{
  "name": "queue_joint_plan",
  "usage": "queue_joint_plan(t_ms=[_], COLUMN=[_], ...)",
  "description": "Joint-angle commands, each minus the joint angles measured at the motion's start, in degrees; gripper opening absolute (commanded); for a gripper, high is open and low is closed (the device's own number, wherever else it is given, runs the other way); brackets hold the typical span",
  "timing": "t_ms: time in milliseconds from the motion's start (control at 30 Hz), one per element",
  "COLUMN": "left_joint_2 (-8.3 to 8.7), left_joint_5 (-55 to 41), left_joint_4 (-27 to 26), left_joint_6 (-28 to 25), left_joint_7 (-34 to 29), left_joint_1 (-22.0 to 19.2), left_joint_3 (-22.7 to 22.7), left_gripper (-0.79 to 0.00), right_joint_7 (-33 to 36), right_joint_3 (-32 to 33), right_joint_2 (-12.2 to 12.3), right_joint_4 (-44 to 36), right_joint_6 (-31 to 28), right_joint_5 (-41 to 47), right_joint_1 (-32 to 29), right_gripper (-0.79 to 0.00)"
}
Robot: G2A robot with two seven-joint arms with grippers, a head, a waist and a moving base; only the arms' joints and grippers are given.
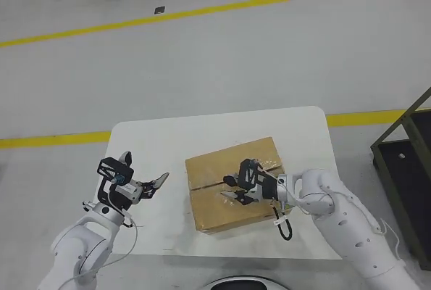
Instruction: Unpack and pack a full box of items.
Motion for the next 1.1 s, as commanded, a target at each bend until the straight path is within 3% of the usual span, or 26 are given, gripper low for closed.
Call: queue_joint_plan(t_ms=[0, 733, 867, 933, 967, 1067], left_joint_2=[0.0, 0.0, 0.0, 0.0, 0.0, 0.0], left_joint_5=[0.0, 0.0, 0.0, 0.0, 0.0, 0.0], left_joint_4=[0.0, 0.0, 0.0, 0.0, 0.0, 0.0], left_joint_6=[0.0, 0.0, 0.0, 0.0, 0.0, 0.0], left_joint_7=[0.0, 0.0, 0.0, 0.0, 0.0, 0.0], left_joint_1=[0.0, 0.0, 0.0, 0.0, 0.0, 0.0], left_joint_3=[0.0, 0.0, 0.0, 0.0, 0.0, 0.0], left_gripper=[0.0, 0.0, 0.0, 0.0, 0.0, 0.0], right_joint_7=[-0.4, -0.5, -0.4, -0.5, -0.6, -0.8], right_joint_3=[-0.9, -10.6, -11.5, -11.8, -11.9, -12.2], right_joint_2=[-0.2, -3.3, -3.7, -3.8, -3.9, -4.0], right_joint_4=[1.2, 10.9, 11.9, 12.2, 12.4, 12.8], right_joint_6=[0.4, 2.1, 2.0, 2.1, 2.0, 2.0], right_joint_5=[-0.3, -1.0, -0.8, -0.6, -0.6, -0.2], right_joint_1=[0.8, 9.0, 9.7, 9.9, 10.0, 10.2], right_gripper=[-0.456, -0.483, -0.57, -0.668, -0.76, -0.785])
